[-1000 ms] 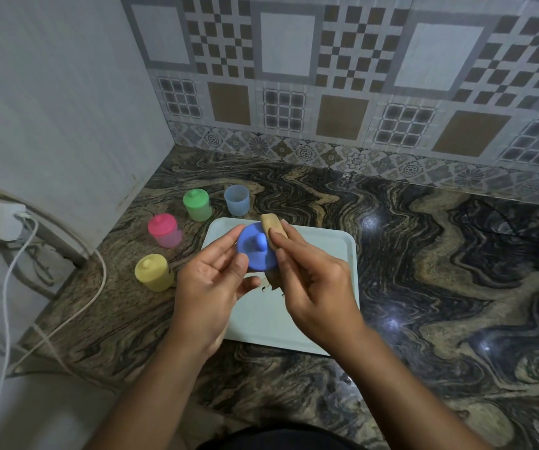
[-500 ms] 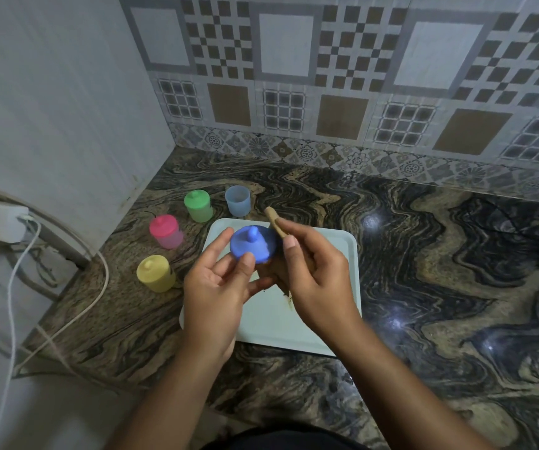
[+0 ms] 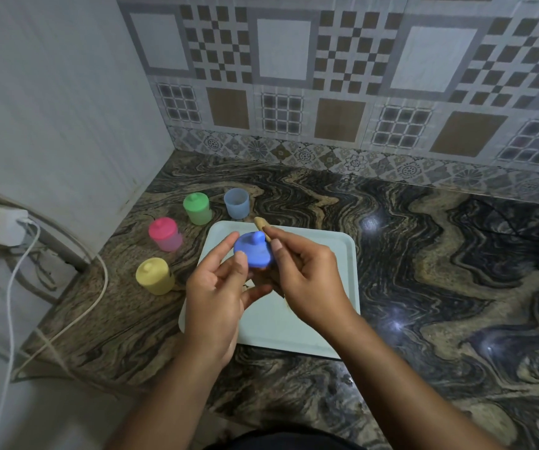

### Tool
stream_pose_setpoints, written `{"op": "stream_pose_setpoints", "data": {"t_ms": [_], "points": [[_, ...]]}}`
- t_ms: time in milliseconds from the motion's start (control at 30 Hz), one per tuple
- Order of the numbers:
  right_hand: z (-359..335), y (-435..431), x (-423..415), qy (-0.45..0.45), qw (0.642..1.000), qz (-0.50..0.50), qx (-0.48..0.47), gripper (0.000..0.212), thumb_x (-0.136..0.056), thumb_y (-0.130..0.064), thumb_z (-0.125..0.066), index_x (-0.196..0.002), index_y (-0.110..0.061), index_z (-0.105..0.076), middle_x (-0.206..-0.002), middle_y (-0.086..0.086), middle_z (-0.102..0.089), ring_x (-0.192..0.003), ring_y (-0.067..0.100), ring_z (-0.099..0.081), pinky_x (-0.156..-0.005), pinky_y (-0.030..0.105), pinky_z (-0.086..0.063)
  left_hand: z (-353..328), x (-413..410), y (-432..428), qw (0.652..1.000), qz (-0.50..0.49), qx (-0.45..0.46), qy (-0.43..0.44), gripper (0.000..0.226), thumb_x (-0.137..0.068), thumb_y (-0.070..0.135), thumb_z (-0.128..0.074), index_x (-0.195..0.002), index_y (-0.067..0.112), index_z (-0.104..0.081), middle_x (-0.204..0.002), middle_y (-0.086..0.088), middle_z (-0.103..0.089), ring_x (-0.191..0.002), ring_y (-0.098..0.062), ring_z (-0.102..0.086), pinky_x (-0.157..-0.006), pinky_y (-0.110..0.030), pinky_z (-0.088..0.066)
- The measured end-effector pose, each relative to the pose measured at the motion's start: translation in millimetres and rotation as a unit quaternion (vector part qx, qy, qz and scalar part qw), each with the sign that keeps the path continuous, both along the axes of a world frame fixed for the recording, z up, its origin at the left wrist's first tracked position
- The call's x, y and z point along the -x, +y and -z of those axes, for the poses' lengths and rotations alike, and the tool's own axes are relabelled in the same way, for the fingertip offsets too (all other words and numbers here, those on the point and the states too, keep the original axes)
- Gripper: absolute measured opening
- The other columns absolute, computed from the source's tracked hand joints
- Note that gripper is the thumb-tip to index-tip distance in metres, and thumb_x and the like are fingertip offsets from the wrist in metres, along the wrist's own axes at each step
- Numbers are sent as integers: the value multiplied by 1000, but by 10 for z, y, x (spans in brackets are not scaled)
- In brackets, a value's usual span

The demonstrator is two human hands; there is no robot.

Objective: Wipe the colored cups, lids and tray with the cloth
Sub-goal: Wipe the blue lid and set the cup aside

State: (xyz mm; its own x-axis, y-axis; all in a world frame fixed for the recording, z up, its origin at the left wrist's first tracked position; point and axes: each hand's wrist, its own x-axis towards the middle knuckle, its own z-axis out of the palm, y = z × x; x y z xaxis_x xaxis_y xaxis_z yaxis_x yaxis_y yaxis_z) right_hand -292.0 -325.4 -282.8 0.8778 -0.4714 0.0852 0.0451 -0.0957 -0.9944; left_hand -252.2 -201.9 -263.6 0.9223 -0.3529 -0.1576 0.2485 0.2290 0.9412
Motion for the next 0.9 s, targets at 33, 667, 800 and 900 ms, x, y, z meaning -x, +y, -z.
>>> {"op": "stream_pose_setpoints", "data": {"t_ms": [33,667,800,900], "points": [[-18,11,-4,-6,1000,0,-20,30,-102,-29,-52,-127,-31,-69,-94,4,-79,-81,26,-77,-74,47,-62,-14,10,-11,1000,6,-1,-6,47,-92,18,-58,-139,18,-50,-110,-8,-75,-104,-24,-71,-79,-45,-59],[-149,-85,182,2,998,-47,-34,38,-102,-24,-42,-135,-26,-60,-114,3,-74,-98,16,-71,-83,33,-56,-62,-30,93,995,93,16,27,46,-97,12,-49,-143,16,-47,-126,-1,-69,-113,-21,-67,-71,-37,-58],[-145,-79,196,-17,992,-61,-113,40,-101,-18,-51,-141,-17,-48,-130,-4,-68,-108,13,-69,-87,34,-56,-57,-61,110,996,90,9,11,50,-94,11,-53,-144,16,-46,-124,0,-70,-110,-20,-68,-71,-34,-57],[-181,-56,160,-46,985,-4,-166,28,-95,-6,-66,-123,-4,-63,-113,7,-76,-105,20,-73,-85,33,-60,-44,-87,127,997,69,29,28,48,-90,16,-56,-137,18,-53,-119,-7,-71,-106,-24,-68,-69,-32,-57]]}}
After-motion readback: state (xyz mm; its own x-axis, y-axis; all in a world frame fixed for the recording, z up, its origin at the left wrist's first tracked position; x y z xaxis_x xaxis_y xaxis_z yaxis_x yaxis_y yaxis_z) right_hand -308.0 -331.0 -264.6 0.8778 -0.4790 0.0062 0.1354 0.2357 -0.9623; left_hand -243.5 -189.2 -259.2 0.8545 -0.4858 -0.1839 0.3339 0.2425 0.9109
